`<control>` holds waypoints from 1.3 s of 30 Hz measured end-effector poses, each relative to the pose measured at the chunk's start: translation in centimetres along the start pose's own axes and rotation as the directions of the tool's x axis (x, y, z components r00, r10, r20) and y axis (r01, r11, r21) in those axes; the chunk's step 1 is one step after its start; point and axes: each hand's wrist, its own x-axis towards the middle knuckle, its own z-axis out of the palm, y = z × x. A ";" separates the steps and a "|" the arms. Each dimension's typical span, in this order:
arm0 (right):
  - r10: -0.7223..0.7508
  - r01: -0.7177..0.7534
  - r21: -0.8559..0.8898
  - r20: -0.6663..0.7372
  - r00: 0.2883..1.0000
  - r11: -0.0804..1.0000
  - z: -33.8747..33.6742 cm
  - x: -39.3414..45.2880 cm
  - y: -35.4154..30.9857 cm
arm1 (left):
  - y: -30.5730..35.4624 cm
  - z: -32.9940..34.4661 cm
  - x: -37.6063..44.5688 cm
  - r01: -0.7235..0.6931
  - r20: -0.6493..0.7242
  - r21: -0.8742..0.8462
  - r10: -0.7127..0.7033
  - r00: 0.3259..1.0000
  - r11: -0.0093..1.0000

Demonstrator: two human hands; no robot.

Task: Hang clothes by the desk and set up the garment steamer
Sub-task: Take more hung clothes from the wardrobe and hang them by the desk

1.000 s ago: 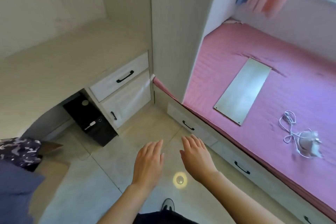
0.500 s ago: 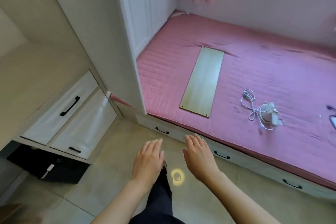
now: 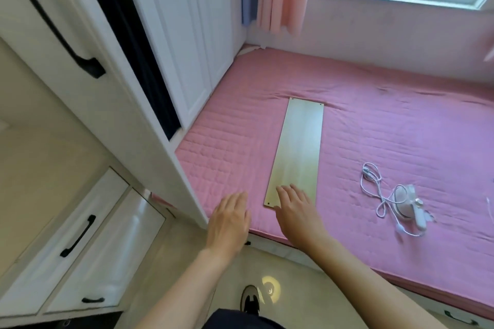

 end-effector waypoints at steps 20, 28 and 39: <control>-0.335 0.339 0.081 -0.058 0.941 0.937 -1.0 24.8 5.1 | -2.6 -4.1 20.8 0.423 -0.188 -0.174 -0.452 0.872 0.889; -0.547 0.554 0.083 -0.099 0.832 0.828 -3.1 34.5 4.0 | -4.4 -8.5 27.1 0.559 -0.343 -0.242 -0.609 0.715 0.793; -0.711 0.723 -0.008 -0.189 0.677 0.691 -8.3 46.8 -0.4 | -10.6 -17.6 33.7 0.661 -0.520 -0.134 -0.620 0.587 0.738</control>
